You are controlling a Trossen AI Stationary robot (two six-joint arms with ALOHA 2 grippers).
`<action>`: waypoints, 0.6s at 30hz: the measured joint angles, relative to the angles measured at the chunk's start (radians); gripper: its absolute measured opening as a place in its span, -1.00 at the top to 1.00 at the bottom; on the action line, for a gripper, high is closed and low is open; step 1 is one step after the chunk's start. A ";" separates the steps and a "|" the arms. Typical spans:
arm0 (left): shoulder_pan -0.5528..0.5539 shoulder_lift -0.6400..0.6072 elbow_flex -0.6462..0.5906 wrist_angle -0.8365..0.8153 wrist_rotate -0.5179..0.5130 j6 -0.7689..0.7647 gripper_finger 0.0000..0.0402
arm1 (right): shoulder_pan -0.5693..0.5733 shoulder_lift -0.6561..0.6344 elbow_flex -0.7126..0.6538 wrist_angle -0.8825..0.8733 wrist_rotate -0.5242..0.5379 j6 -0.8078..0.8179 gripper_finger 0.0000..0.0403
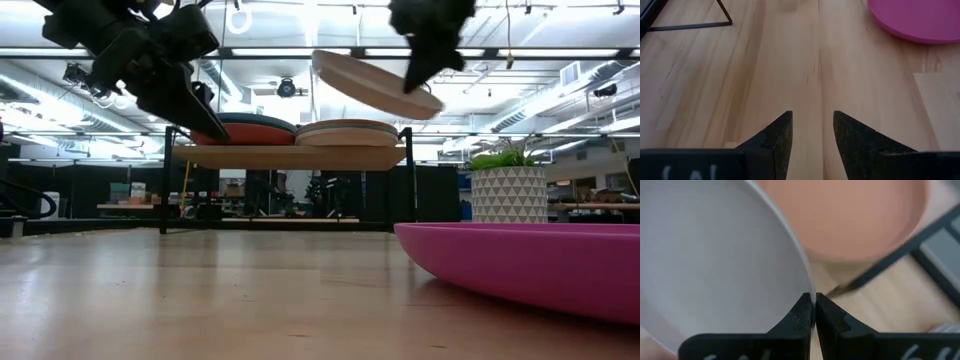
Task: Place and stack plates onto a shelf
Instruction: Stack the gray plate on top of the brown plate on the shelf
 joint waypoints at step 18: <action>-0.016 0.000 0.000 -0.086 0.001 -0.090 0.25 | -0.422 0.288 0.341 0.098 -0.308 -0.313 0.88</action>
